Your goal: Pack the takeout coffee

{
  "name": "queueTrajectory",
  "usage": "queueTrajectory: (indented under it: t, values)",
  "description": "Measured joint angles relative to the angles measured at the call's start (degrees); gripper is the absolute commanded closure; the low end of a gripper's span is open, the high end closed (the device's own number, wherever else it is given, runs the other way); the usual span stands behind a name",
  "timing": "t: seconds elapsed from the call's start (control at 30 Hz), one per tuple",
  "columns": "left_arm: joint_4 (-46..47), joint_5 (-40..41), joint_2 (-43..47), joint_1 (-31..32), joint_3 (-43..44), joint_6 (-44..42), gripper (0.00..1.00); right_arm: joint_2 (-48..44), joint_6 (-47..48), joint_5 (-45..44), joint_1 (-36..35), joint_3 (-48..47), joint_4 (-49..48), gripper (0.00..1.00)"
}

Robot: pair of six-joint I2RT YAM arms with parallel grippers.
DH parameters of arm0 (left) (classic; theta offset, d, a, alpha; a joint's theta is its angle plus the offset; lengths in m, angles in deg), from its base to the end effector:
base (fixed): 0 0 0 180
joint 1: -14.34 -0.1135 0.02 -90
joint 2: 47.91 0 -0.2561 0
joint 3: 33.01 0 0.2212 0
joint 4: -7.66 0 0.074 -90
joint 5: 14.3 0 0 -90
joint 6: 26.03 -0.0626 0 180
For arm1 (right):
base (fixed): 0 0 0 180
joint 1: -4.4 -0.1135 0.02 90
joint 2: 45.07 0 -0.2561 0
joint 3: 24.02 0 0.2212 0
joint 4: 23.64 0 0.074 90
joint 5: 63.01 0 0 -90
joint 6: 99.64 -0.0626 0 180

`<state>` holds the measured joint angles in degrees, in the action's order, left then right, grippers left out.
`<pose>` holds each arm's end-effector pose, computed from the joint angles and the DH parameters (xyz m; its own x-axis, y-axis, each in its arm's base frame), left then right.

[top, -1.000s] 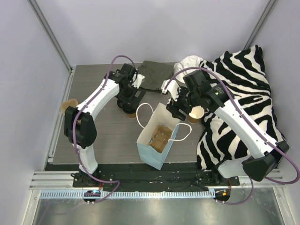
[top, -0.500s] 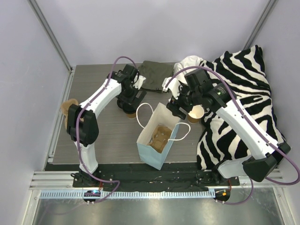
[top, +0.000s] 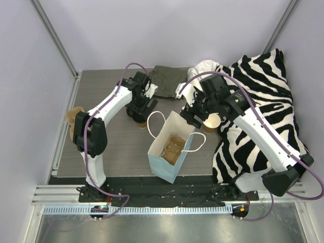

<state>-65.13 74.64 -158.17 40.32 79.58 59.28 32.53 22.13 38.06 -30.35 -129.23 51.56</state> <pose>0.3369 -0.1655 0.2340 -0.8081 0.4847 -0.3348 0.5113 0.8593 0.0100 0.2005 0.1537 0.3661 -0.1652 -0.7435 -0.6480 -0.8854 0.4012 -0.2346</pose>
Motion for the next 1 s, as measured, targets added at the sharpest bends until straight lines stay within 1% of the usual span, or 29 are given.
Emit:
queueTrajectory:
  t: [0.43, 0.5, 0.53, 0.73, 0.9, 1.0]
  values:
    - [1.2, 0.0, 0.1, 0.2, -0.9, -0.5, 0.16, 0.0, 0.0, -0.1, 0.1, 0.0, -0.8, 0.15]
    - [1.4, 0.0, 0.2, 0.2, -1.1, -0.6, 0.18, 0.0, 0.1, -0.2, 0.1, 0.0, -0.8, 0.15]
    - [1.4, 0.0, 0.2, 0.2, -1.1, -0.6, 0.23, 0.0, 0.2, -0.3, 0.1, 0.0, -0.9, 0.15]
    - [2.1, -0.1, 0.5, 0.2, -1.6, -1.5, 0.33, 0.0, 0.4, -0.4, 0.3, -1.0, -1.2, 0.14]
    - [2.6, -0.3, 0.9, 0.2, -2.0, -1.8, 0.36, 0.0, -0.2, -0.3, 0.5, -3.3, -2.0, 0.13]
    - [2.6, -0.3, 1.0, 0.2, -2.1, -1.9, 0.36, 0.0, -0.4, -0.2, 0.7, -3.6, -2.5, 0.13]
